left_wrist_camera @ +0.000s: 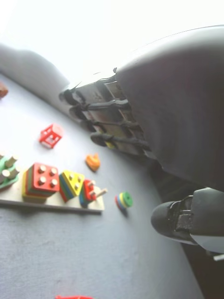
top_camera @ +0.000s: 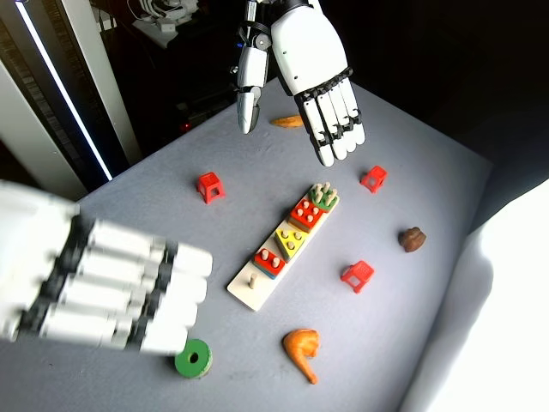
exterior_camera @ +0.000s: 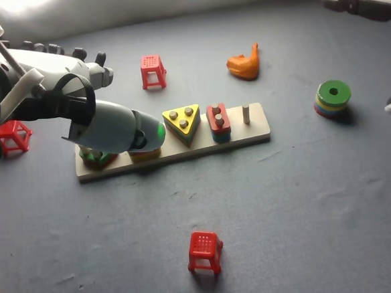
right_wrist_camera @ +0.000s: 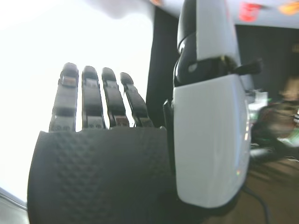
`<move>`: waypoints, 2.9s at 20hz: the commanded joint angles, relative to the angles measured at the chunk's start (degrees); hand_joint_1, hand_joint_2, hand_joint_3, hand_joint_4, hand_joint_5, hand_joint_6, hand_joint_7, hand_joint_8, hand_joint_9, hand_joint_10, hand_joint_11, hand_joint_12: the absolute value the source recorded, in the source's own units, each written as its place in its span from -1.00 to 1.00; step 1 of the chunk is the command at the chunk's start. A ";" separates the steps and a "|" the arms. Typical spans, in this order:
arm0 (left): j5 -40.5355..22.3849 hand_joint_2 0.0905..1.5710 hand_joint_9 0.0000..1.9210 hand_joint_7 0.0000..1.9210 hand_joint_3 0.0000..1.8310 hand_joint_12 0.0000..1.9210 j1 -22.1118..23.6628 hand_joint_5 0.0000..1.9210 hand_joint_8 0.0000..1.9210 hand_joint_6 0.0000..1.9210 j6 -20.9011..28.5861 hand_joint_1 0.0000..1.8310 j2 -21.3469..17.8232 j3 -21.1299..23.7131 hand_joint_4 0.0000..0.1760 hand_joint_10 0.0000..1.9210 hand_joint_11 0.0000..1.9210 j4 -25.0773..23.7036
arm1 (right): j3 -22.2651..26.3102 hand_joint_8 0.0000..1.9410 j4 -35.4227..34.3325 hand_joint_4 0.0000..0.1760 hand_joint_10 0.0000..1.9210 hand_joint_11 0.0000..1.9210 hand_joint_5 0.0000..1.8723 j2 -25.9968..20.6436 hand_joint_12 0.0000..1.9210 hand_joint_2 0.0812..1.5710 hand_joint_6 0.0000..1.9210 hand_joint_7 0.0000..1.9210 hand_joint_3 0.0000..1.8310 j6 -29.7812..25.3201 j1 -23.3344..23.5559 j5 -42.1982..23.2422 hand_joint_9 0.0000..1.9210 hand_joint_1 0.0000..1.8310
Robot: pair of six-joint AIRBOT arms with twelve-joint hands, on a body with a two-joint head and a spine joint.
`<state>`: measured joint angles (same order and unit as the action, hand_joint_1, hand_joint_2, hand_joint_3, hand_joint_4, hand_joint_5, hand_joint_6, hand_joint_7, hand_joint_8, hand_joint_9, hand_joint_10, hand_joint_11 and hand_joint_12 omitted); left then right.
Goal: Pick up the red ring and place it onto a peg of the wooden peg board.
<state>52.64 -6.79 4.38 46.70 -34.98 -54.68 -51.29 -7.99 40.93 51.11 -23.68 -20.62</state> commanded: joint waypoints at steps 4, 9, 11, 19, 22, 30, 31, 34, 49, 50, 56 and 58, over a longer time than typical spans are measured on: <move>-1.29 0.40 -1.00 -1.00 -0.98 -1.00 -0.17 -1.00 -1.00 -1.00 -0.07 -1.00 0.58 -0.20 -1.00 -1.00 -1.00 -4.06 | -4.27 -1.00 -5.85 -1.00 -1.00 -1.00 -1.00 3.71 -0.67 0.12 -1.00 -1.00 -0.99 5.16 2.24 -2.47 -1.00 0.33; -1.29 0.39 -1.00 -1.00 -0.99 -1.00 -0.36 -1.00 -1.00 -1.00 -0.07 -1.00 1.16 -0.64 -1.00 -1.00 -1.00 -4.06 | -13.06 -1.00 -18.70 -1.00 -1.00 -1.00 -1.00 11.77 -0.74 0.16 -1.00 -1.00 -0.99 16.42 2.67 0.77 -1.00 0.37; -1.29 0.39 -1.00 -1.00 -0.99 -1.00 -0.50 -1.00 -1.00 -1.00 -0.07 -1.00 1.36 -0.64 -1.00 -1.00 -1.00 -4.06 | -15.46 -1.00 -19.38 -1.00 -1.00 -1.00 -1.00 14.00 -0.68 0.19 -1.00 -1.00 -0.99 16.61 2.23 0.97 -1.00 0.32; -1.29 0.40 -1.00 -1.00 -0.99 -1.00 -0.52 -0.97 -1.00 -0.99 -0.11 -1.00 1.64 -0.34 -1.00 -1.00 -1.00 -4.17 | -21.61 -1.00 -23.76 -1.00 -1.00 -1.00 -0.98 19.59 -0.53 0.15 -0.99 -1.00 -1.00 16.65 -0.04 4.40 -1.00 0.37; -1.32 0.40 -1.00 -1.00 -0.99 -1.00 -0.47 -0.96 -1.00 -0.99 -0.11 -1.00 1.90 -0.29 -1.00 -1.00 -1.00 -4.17 | -22.87 -1.00 -23.79 -1.00 -1.00 -1.00 -0.99 21.15 -0.47 0.15 -1.00 -1.00 -1.00 17.31 -0.82 4.48 -1.00 0.37; 0.26 0.39 -1.00 -1.00 -1.00 -1.00 0.46 -0.98 -1.00 -1.00 0.15 -1.00 2.22 0.24 -1.00 -1.00 -1.00 -3.41 | -27.45 -1.00 -23.83 -1.00 -1.00 -1.00 -0.94 25.35 -0.38 0.19 -0.99 -1.00 -1.00 17.41 -3.37 4.26 -0.99 0.38; 1.16 0.39 -1.00 -1.00 -1.00 -1.00 0.71 -0.97 -1.00 -1.00 0.40 -1.00 2.26 0.32 -1.00 -1.00 -1.00 -3.44 | -27.77 -0.99 -23.83 -1.00 -0.98 -1.00 -0.91 25.69 -0.27 0.24 -0.99 -0.96 -0.99 17.45 -3.57 4.27 -0.95 0.35; 0.43 0.40 -1.00 -1.00 -1.00 -1.00 0.34 -0.98 -1.00 -1.00 0.40 -1.00 2.31 -0.20 -1.00 -1.00 -1.00 -3.47 | -27.83 -0.98 -23.83 -1.00 -0.96 -1.00 -0.69 25.95 0.06 0.23 -0.98 -0.70 -1.00 17.84 -4.08 4.50 -0.72 0.33; 0.28 0.42 -1.00 -1.00 -0.99 -1.00 1.98 -0.96 -1.00 -0.99 0.39 -1.00 2.32 -0.81 -1.00 -1.00 -0.99 -3.53 | -27.96 -0.23 -23.82 -1.00 -0.04 -0.08 0.06 25.58 0.06 0.31 -0.09 0.13 -1.00 18.27 -4.21 4.59 0.17 0.52; 0.28 0.42 -1.00 -1.00 -0.99 -1.00 2.00 -0.96 -1.00 -1.00 0.39 -1.00 2.32 -0.82 -1.00 -1.00 -1.00 -3.53 | -27.93 -0.22 -23.80 -1.00 -0.02 -0.09 0.07 25.47 0.07 0.31 -0.11 0.13 -1.00 18.27 -3.92 4.60 0.16 0.52; 0.31 0.43 -1.00 -1.00 -0.99 -1.00 2.17 -0.97 -1.00 -1.00 0.40 -1.00 2.32 -0.86 -1.00 -1.00 -1.00 -3.52 | -24.53 -0.27 -19.04 -1.00 0.04 -0.16 0.09 23.94 0.10 0.31 -0.08 0.16 -1.00 18.27 2.02 3.92 0.08 0.52; 0.30 0.42 -1.00 -1.00 -1.00 -1.00 2.19 -0.96 -1.00 -1.00 0.40 -1.00 2.31 -0.93 -1.00 -1.00 -0.99 -3.53 | -22.72 -0.28 -14.95 -1.00 0.03 -0.15 0.09 23.88 0.08 0.32 -0.05 0.17 -1.00 18.27 4.96 4.58 0.06 0.52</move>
<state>54.22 -5.34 4.82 48.84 -35.70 -54.17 -74.00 -23.31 65.08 69.34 -19.22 -11.29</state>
